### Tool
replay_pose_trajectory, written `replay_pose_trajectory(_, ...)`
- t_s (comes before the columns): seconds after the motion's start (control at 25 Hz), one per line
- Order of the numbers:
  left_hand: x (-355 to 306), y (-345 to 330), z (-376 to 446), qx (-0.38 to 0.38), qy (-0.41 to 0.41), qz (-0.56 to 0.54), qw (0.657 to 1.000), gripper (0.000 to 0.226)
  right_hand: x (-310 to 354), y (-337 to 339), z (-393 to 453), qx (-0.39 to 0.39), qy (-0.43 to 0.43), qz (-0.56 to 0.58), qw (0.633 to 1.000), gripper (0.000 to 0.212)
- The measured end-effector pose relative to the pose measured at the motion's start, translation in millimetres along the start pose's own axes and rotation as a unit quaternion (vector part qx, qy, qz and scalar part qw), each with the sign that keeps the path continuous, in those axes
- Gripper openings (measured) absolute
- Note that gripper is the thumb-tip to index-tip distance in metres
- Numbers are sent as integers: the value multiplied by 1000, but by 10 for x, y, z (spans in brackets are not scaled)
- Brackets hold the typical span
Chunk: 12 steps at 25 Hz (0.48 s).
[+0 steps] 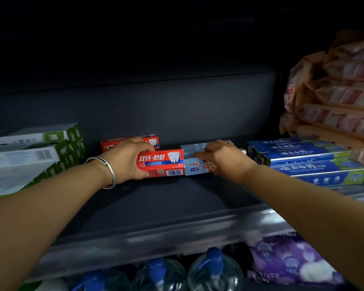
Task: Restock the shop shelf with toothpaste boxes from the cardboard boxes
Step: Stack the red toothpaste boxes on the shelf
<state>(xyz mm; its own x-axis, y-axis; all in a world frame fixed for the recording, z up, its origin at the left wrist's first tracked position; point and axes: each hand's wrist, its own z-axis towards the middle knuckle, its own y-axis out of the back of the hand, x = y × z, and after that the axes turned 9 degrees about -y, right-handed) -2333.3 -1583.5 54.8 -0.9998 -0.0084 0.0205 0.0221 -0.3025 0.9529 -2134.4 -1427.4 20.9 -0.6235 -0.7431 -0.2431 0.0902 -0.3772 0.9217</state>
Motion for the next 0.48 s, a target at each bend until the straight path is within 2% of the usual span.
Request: replay_pose_trajectory(0.48, 103, -32, 46, 2, 17, 0, 1000, 65, 124, 6, 47, -24, -27, 8, 999, 51)
